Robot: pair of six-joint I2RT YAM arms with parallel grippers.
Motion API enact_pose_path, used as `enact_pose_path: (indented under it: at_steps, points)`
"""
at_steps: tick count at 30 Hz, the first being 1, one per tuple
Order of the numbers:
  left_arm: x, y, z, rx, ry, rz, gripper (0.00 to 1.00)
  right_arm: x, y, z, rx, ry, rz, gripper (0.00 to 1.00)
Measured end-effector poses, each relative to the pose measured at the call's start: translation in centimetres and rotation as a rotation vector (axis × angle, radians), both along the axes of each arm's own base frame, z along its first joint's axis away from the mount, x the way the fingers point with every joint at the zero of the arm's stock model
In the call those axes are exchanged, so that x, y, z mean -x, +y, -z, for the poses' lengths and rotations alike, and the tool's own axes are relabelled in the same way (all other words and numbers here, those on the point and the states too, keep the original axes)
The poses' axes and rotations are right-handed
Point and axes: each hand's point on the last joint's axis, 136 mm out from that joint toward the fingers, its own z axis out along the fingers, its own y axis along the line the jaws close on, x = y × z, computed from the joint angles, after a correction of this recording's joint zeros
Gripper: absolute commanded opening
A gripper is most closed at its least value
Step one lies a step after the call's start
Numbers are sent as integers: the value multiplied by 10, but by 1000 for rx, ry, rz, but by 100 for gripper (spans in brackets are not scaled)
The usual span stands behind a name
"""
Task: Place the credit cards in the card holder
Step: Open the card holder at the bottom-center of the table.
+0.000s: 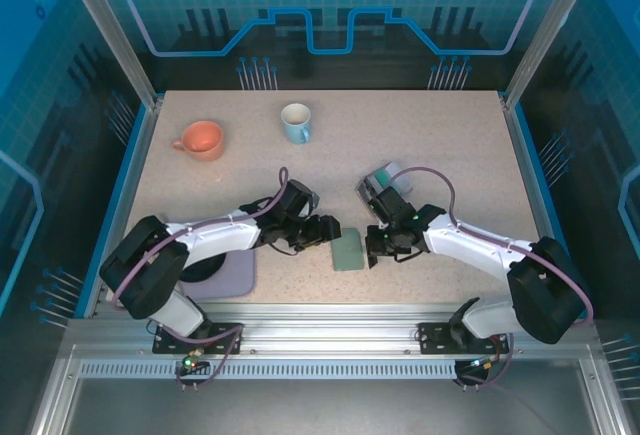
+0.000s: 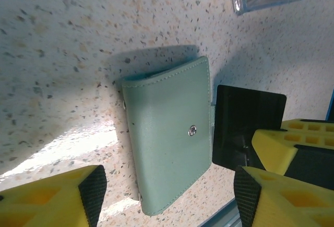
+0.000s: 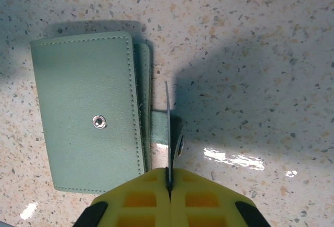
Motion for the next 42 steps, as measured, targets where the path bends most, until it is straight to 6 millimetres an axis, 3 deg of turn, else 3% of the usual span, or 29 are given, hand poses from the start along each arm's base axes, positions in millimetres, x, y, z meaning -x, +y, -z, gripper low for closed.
enact_pose_path:
  at_steps: [10, 21, 29, 36, 42]
  points:
    - [8, -5, 24, -41, 55, 19, 60, -6, 11, -4, -76, -5, 11, 3]
    - [12, -17, 33, -33, 79, 50, 56, -7, 20, -8, -159, 18, 26, 4]
    - [11, -21, 33, -25, 70, 55, 64, -10, 23, -20, -231, 12, 54, 4]
    - [7, -26, 28, -6, 49, 58, 74, -11, 19, -14, -309, 51, 107, 3]
    - [4, -28, 25, 4, 36, 59, 77, -14, 16, -12, -422, 84, 161, 3]
